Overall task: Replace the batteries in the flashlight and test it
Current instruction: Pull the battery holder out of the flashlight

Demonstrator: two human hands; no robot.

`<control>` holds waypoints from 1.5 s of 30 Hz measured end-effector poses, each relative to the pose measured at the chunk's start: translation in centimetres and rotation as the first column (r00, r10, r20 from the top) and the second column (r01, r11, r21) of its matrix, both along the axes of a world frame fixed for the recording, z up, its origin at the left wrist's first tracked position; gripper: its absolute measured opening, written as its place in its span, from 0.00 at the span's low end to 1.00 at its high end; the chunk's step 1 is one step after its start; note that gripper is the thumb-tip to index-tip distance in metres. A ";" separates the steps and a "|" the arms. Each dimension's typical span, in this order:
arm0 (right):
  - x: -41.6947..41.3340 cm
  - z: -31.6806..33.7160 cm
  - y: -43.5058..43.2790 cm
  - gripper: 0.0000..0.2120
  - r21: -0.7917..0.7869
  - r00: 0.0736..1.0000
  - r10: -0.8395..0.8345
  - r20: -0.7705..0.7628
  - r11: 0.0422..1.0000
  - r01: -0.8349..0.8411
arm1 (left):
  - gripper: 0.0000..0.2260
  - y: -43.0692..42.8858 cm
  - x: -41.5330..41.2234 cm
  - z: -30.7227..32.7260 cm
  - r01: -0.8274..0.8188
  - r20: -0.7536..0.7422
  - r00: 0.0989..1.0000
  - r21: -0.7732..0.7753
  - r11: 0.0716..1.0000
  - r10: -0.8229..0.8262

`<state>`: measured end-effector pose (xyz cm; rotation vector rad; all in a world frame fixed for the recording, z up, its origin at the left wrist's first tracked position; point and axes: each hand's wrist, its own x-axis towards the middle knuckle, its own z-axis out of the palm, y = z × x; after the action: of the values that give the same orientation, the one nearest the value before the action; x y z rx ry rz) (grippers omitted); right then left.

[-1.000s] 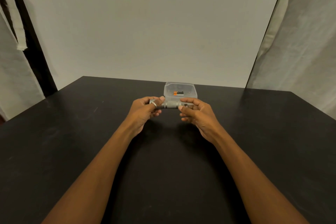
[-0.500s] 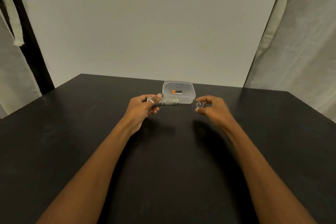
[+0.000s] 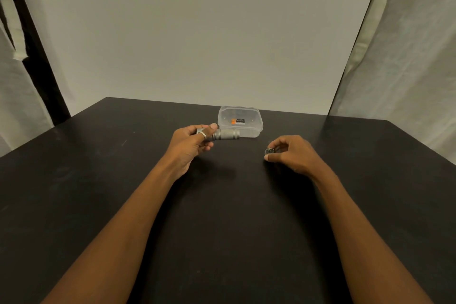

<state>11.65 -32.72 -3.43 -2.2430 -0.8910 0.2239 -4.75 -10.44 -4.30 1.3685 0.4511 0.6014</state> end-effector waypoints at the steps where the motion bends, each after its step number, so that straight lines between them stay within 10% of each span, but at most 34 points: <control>1: 0.1 0.0 0.0 0.09 -0.013 1.000 0.004 -0.002 1.000 -0.004 | 0.16 0.0 0.0 0.0 0.000 -0.002 1.000 -0.001 1.000 0.000; 6: -0.3 0.3 0.0 0.18 -0.022 1.000 0.005 -0.021 1.000 -0.005 | 0.16 -0.1 -0.1 0.1 0.000 -0.003 1.000 -0.003 1.000 0.000; 10: -1.9 1.5 1.3 0.12 0.293 0.995 -0.069 0.068 0.955 0.046 | 0.15 -0.2 -0.1 0.2 -0.009 0.012 1.000 0.000 1.000 0.009; 18: -5.7 0.4 5.7 0.09 0.433 0.985 -0.007 -0.171 0.898 0.081 | 0.15 -0.6 0.0 0.3 -0.029 0.058 0.998 0.022 0.999 0.027; 23: -6.6 0.5 6.2 0.08 0.582 0.831 0.161 -0.533 0.782 0.222 | 0.15 -0.4 0.1 0.1 -0.033 0.077 0.997 0.046 0.998 0.029; 33: -6.8 -0.3 6.0 0.06 0.649 0.466 0.471 -0.749 0.662 0.375 | 0.16 -1.4 1.4 1.0 -0.074 0.215 0.972 -0.099 0.992 0.094; 45: -6.2 -0.3 5.2 0.12 0.650 0.458 0.470 -0.754 0.635 0.418 | 0.19 -0.8 1.0 1.2 -0.036 0.269 0.960 -0.167 0.985 0.080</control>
<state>5.50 -27.50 -3.74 -0.9405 -0.2651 0.8000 -3.79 -11.21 -3.12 1.1012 0.3081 0.7753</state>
